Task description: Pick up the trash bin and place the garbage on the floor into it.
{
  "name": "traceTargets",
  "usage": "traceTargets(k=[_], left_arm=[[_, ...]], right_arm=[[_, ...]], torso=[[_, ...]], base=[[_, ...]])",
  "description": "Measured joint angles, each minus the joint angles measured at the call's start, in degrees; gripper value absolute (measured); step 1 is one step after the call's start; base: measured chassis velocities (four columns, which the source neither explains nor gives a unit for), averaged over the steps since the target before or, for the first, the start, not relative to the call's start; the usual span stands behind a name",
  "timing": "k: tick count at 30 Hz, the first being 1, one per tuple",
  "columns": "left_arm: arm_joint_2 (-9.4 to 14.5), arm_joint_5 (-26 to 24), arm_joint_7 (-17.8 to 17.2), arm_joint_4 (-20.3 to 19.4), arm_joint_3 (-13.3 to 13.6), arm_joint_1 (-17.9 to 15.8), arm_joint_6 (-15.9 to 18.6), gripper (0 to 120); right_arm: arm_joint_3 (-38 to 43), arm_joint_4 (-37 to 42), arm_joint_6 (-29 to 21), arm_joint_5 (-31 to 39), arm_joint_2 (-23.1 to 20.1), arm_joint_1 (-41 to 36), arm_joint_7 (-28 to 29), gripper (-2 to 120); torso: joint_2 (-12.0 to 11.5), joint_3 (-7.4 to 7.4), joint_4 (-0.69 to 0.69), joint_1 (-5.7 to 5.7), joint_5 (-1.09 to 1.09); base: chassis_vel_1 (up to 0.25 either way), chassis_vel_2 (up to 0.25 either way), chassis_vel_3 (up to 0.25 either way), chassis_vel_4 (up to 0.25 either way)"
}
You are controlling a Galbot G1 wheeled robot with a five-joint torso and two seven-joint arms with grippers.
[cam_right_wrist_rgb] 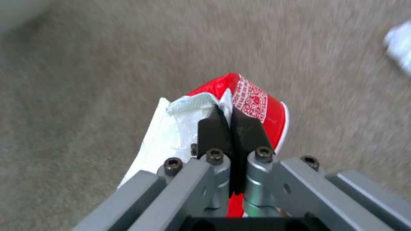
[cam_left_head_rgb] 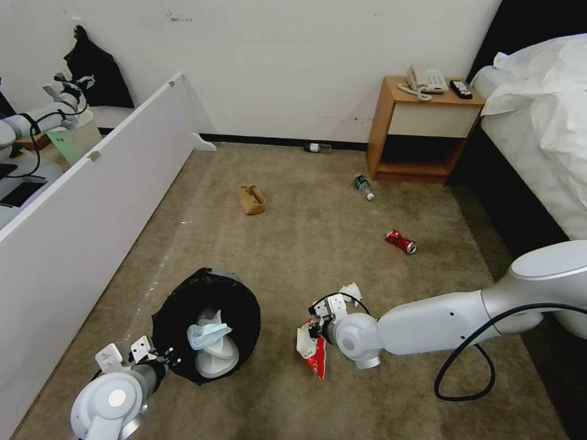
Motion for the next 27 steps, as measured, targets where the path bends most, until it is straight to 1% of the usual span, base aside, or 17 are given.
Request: traceTargets(k=[3, 4, 7, 8, 9, 10, 11, 12, 14, 15, 16, 18, 19, 20, 22, 23, 27], left_arm=[[0.27, -0.29, -0.9, -0.63, 0.81, -0.11, -0.02, 0], [-0.18, 0.64, -1.5, -0.91, 1.78, -0.41, -0.05, 0], [-0.46, 0.88, -2.48, -1.52, 2.08, -0.47, -0.06, 0], [-0.28, -0.29, -3.92, -2.88, 2.32, -0.35, -0.11, 0], [0.24, -0.99, -4.52, -3.95, 2.73, -0.09, -0.14, 0], [0.24, -0.99, -4.52, -3.95, 2.73, -0.09, -0.14, 0], [1.17, -1.18, -4.78, -4.83, 3.43, 0.25, -0.14, 0], [1.17, -1.18, -4.78, -4.83, 3.43, 0.25, -0.14, 0], [1.68, -1.4, -4.92, -5.58, 3.97, 0.37, -0.14, 0], [1.68, -1.4, -4.92, -5.58, 3.97, 0.37, -0.14, 0], [1.86, -1.54, -5.13, -6.11, 4.31, 0.37, -0.15, 0], [1.94, -1.69, -5.31, -6.33, 4.44, 0.36, -0.15, 0], [2.14, -2.33, -5.92, -6.91, 4.61, 0.33, -0.15, 0], [2.14, -2.33, -5.92, -6.91, 4.61, 0.33, -0.15, 0], [3.46, -3.96, -6.7, -8.08, 4.97, 0.3, -0.17, 0], [3.46, -3.96, -6.7, -8.08, 4.97, 0.3, -0.17, 0], [4.78, -5.43, -7.01, -8.67, 5.41, 0.18, -0.18, 0]], right_arm=[[0.25, 1.57, -0.16, -1.54, 1.0, 1.06, 0.25, 0], [0.68, 3.57, -0.88, -3.99, 2.98, 2.91, 0.25, 0], [1.04, 4.55, -1.21, -5.15, 4.17, 3.67, 0.25, 0], [1.89, 6.12, -1.57, -6.68, 5.94, 4.55, 0.25, 0], [2.88, 7.62, -1.84, -8.2, 7.66, 5.3, 0.33, 0], [2.88, 7.62, -1.84, -8.2, 7.66, 5.3, 0.33, 0], [4.01, 9.83, -2.11, -10.39, 10.26, 6.15, 0.67, 0], [4.01, 9.83, -2.11, -10.39, 10.26, 6.15, 0.67, 0], [4.91, 11.96, -2.45, -11.78, 12.77, 7.05, 0.86, 0], [4.91, 11.96, -2.45, -11.78, 12.77, 7.05, 0.86, 0], [5.64, 13.23, -2.68, -12.75, 14.52, 7.64, 1.05, 0], [5.95, 13.79, -2.82, -13.15, 15.3, 7.88, 1.07, 0], [6.86, 15.03, -3.26, -14.42, 17.3, 8.48, 1.11, 0], [6.86, 15.03, -3.26, -14.42, 17.3, 8.48, 1.11, 0], [8.63, 16.82, -4.1, -19.14, 21.29, 9.95, 0.78, 0], [8.63, 16.82, -4.1, -19.14, 21.29, 9.95, 0.78, 0], [10.07, 18.84, -4.58, -21.18, 24.34, 11.53, 0.62, 0]], torso=[[0.0, 0.0, 0.0, 0.0, 0.0], [0.0, 0.0, 0.0, 0.0, -0.02], [0.0, 0.0, -0.01, 0.0, -0.03], [0.0, 0.0, -0.01, 0.0, 0.01], [0.01, 0.0, 0.0, 0.0, 0.01], [0.01, 0.0, 0.0, 0.0, 0.01], [0.01, 0.0, 0.0, 0.0, 0.0], [0.01, 0.0, 0.0, 0.0, 0.0], [0.01, 0.0, 0.0, 0.0, 0.01], [0.01, 0.0, 0.0, 0.0, 0.01], [0.01, 0.0, -0.02, 0.0, -0.01], [0.02, -0.01, -0.02, 0.0, -0.01], [0.01, 0.0, -0.01, 0.0, 0.0], [0.01, 0.0, -0.01, 0.0, 0.0], [0.01, 0.0, 0.0, 0.0, 0.01], [0.01, 0.0, 0.0, 0.0, 0.01], [0.02, 0.0, 0.01, 0.0, 0.0]], base=[[0.0, 0.0, 0.0, 0.0], [0.0, 0.0, 0.0, 0.0], [0.0, 0.0, 0.0, 0.0], [0.0, 0.0, 0.0, 0.0], [0.0, 0.0, 0.0, 0.0], [0.0, 0.0, 0.0, 0.0], [0.0, 0.0, 0.0, 0.0], [0.0, 0.0, 0.0, 0.0], [0.0, 0.0, 0.0, 0.0], [0.0, 0.0, 0.0, 0.0], [0.0, 0.0, 0.0, 0.0], [0.0, 0.0, 0.0, 0.0], [0.0, 0.0, 0.0, 0.0], [0.0, 0.0, 0.0, 0.0], [0.0, 0.0, 0.0, 0.0], [0.0, 0.0, 0.0, 0.0], [0.0, 0.0, 0.0, 0.0]])
